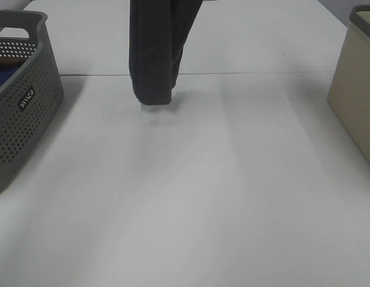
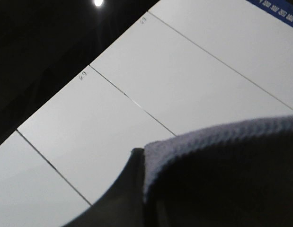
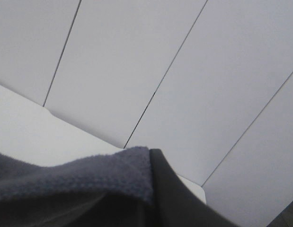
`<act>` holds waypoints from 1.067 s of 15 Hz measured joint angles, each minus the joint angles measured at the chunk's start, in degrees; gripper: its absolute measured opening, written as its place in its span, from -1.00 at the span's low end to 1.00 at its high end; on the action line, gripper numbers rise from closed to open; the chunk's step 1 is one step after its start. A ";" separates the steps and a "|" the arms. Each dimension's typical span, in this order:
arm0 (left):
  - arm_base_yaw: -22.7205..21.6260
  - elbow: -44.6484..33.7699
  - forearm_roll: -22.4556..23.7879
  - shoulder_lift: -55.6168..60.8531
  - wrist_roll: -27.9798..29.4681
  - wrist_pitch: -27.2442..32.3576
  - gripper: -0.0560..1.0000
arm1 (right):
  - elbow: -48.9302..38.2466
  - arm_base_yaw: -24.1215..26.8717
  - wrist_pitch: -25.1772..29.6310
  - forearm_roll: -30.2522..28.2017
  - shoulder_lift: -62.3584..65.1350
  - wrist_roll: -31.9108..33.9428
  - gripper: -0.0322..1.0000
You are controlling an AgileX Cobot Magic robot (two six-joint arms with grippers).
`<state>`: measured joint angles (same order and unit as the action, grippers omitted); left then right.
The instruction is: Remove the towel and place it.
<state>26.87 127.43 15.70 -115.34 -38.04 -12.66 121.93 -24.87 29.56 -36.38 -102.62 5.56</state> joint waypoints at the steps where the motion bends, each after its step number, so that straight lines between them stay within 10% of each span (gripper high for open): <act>1: -0.63 0.00 0.00 -0.06 0.00 1.20 -0.89 | 0.00 0.00 -0.11 -2.18 0.00 2.64 -0.92; 10: -3.72 0.00 0.34 -3.61 -2.18 -2.86 -0.89 | 0.00 0.11 -4.13 -3.95 -2.58 8.08 -0.92; 16: -8.25 3.04 -0.29 -10.20 0.17 -10.08 -0.89 | 0.97 4.07 -17.36 -3.84 -7.73 12.26 -0.92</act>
<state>18.62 130.46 15.41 -125.54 -37.87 -22.75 122.90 -20.80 12.20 -40.22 -110.35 17.82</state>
